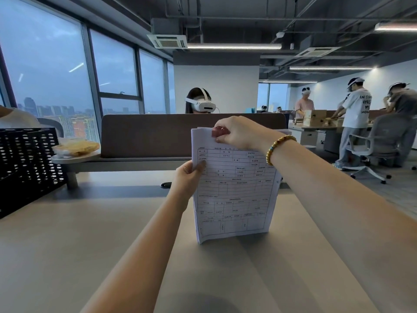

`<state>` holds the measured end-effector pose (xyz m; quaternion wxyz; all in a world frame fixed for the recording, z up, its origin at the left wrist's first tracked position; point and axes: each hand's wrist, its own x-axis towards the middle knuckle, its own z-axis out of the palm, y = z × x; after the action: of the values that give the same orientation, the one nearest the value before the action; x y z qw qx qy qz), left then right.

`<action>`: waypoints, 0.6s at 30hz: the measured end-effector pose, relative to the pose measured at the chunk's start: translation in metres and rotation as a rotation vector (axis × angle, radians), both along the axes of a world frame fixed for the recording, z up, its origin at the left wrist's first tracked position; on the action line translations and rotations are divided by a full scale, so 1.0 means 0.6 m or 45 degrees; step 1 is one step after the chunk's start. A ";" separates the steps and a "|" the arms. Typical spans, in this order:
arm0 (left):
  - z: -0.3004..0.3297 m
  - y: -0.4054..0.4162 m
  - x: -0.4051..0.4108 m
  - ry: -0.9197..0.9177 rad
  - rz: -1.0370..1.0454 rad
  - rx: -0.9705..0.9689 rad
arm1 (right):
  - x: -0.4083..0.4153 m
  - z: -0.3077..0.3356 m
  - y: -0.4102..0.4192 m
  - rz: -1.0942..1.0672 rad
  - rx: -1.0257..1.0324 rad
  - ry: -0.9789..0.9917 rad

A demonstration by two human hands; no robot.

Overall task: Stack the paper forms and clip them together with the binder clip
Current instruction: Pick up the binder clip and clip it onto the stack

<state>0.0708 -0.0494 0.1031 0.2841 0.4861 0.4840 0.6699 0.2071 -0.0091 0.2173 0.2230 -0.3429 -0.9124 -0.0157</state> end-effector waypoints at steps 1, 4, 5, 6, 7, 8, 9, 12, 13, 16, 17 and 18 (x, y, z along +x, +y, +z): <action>-0.003 -0.001 -0.001 0.011 -0.003 -0.009 | 0.002 0.008 -0.006 0.011 -0.107 -0.029; -0.005 0.001 -0.002 0.020 -0.002 -0.004 | 0.008 0.033 -0.022 -0.005 -0.316 0.051; -0.004 0.002 -0.003 0.016 -0.006 -0.003 | 0.008 0.036 -0.020 -0.029 -0.317 0.094; -0.004 0.002 -0.002 0.017 -0.016 0.001 | 0.008 0.037 -0.018 -0.057 -0.291 0.100; -0.005 0.002 -0.002 0.022 -0.028 0.007 | 0.007 0.034 -0.017 -0.075 -0.257 0.077; -0.006 0.003 -0.002 0.025 -0.036 0.010 | 0.007 0.029 -0.016 -0.076 -0.239 0.043; -0.007 0.003 -0.003 0.025 -0.038 0.009 | 0.007 0.024 -0.013 -0.068 -0.241 0.017; -0.008 0.005 -0.003 0.013 -0.055 0.020 | 0.008 0.011 -0.005 -0.034 -0.244 0.008; -0.008 0.005 -0.002 0.010 -0.067 0.022 | 0.009 0.007 -0.004 -0.029 -0.226 0.013; -0.011 0.009 -0.002 0.006 -0.103 0.031 | 0.008 -0.005 0.003 -0.017 -0.124 0.018; -0.012 0.009 -0.002 0.006 -0.115 0.031 | 0.007 -0.009 0.006 -0.018 -0.086 0.021; -0.013 0.010 -0.002 0.008 -0.126 0.032 | 0.006 -0.012 0.010 -0.017 -0.048 0.027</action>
<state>0.0694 -0.0433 0.0952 0.3093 0.5151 0.4517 0.6595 0.2109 -0.0033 0.2099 0.2260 -0.3533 -0.9078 0.0037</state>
